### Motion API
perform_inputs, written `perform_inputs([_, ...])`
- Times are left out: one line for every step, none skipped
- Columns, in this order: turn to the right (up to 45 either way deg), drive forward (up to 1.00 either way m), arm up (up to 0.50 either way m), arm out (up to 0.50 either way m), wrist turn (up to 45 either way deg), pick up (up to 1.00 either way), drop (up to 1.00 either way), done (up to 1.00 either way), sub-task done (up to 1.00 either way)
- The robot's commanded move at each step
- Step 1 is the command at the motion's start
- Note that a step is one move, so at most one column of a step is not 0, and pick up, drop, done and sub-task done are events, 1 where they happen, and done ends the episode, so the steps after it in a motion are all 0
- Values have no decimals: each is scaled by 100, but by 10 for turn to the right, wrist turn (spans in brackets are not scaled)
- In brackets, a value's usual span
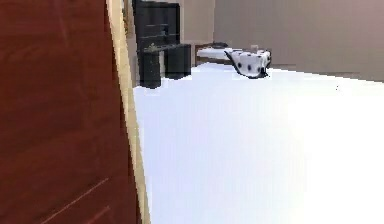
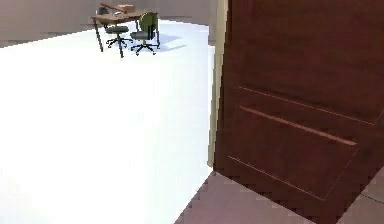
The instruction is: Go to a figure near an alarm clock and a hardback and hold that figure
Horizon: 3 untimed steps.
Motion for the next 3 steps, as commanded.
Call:
perform_inputs([210, 0, 0, 0, 0, 0, 0, 0, 0])
perform_inputs([0, 75, 0, 0, 0, 0, 0, 0, 0])
perform_inputs([120, 0, 0, 0, 0, 0, 0, 0, 0])
